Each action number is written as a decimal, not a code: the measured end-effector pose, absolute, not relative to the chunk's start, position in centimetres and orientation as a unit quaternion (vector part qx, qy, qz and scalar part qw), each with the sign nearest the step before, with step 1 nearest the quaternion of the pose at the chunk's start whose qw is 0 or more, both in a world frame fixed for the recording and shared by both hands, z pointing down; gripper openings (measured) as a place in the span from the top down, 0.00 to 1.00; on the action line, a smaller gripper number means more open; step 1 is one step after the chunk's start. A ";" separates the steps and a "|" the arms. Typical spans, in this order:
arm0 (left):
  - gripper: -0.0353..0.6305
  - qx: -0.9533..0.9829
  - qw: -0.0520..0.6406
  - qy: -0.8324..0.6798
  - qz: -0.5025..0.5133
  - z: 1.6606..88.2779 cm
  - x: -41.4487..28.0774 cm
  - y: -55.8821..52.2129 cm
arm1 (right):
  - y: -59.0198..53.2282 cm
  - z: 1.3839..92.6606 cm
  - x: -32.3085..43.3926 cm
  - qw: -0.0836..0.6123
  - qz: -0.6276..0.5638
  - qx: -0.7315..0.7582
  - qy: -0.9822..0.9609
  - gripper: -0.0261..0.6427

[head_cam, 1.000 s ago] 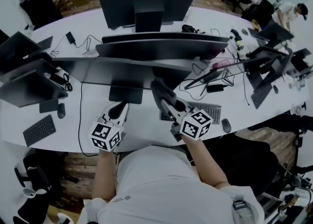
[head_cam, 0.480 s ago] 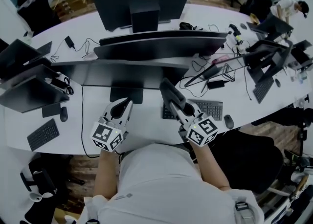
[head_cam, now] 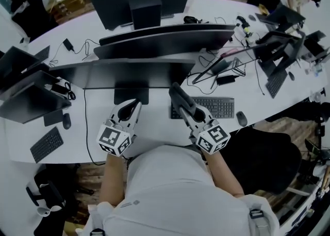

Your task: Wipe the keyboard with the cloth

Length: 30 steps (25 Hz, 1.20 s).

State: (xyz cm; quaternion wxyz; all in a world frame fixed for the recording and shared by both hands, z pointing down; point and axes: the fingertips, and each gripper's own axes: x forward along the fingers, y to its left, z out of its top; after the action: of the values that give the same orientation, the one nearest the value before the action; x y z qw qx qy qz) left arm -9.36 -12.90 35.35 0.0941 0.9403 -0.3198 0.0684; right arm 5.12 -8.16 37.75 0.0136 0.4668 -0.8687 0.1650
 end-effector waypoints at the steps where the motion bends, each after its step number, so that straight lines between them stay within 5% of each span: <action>1: 0.94 0.941 0.093 -0.317 0.071 35.5 -9.2 -12.8 | -8.0 37.9 5.2 0.013 0.167 0.469 -0.867 0.87; 30: 0.94 0.944 0.109 -0.298 0.091 37.4 -9.2 -11.8 | -6.8 38.7 5.4 0.008 0.197 0.498 -0.844 0.88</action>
State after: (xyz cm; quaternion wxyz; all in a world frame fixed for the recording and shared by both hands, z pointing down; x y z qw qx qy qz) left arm -9.22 -11.76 37.43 0.1090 0.9439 -0.2981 0.0912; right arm 5.42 -6.80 38.70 0.0077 0.4984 -0.8442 0.1970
